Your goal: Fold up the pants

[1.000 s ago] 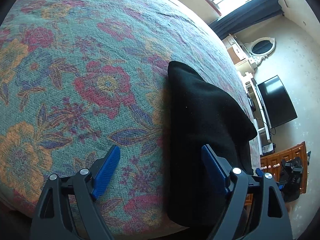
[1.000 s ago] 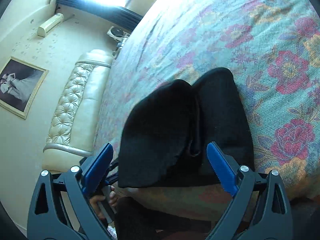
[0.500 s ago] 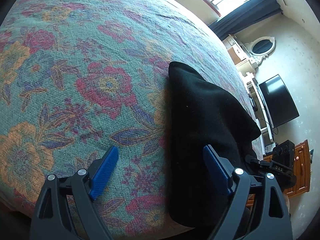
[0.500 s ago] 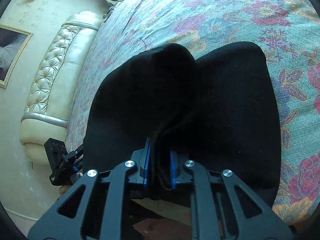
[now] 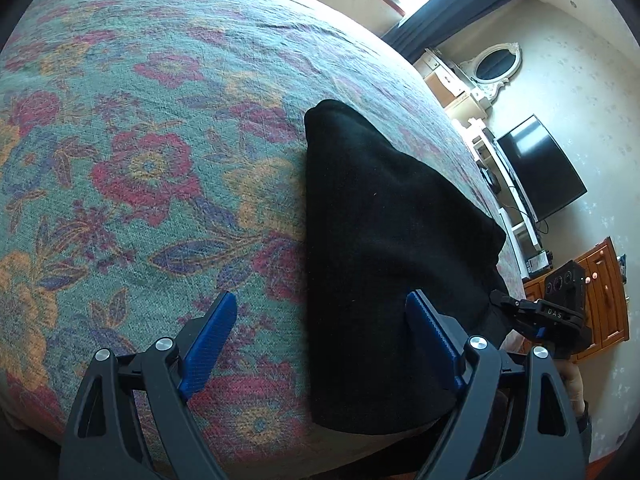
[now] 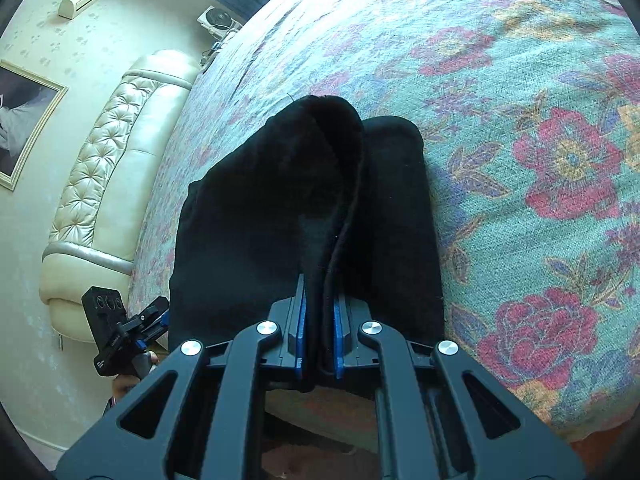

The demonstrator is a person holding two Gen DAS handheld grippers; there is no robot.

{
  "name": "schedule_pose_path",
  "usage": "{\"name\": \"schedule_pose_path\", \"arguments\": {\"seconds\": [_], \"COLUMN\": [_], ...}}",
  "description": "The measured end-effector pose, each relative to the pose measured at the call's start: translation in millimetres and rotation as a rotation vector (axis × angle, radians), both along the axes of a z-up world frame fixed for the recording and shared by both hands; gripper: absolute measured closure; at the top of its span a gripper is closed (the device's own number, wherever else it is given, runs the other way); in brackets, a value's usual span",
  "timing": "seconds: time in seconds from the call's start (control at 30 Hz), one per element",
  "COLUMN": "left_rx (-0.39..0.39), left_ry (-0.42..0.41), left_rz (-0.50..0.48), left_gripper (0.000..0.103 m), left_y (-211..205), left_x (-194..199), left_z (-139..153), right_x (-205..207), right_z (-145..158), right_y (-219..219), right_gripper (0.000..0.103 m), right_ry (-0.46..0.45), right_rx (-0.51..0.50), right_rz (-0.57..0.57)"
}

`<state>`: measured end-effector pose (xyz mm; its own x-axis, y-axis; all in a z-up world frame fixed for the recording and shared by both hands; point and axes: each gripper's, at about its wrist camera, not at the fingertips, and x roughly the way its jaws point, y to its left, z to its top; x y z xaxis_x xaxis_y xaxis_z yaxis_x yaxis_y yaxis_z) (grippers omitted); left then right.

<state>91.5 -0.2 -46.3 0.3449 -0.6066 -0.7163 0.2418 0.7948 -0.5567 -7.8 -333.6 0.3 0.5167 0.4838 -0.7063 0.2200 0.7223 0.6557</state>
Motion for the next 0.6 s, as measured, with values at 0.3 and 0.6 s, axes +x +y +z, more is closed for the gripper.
{"name": "schedule_pose_path", "arguments": {"seconds": [0.3,0.6], "left_rx": [0.025,0.068], "left_ry": [-0.004,-0.026], "left_rz": [0.005,0.010], "left_gripper": [0.018,0.018], "left_y": [7,8], "left_x": [2,-3], "left_z": [-3,1], "right_x": [-3,-11], "right_z": [-3,-15], "right_y": [-2,-18], "right_gripper": [0.093,0.083], "right_ry": [0.006,-0.004], "right_rx": [-0.003,0.114], "right_rz": [-0.006,-0.031]}}
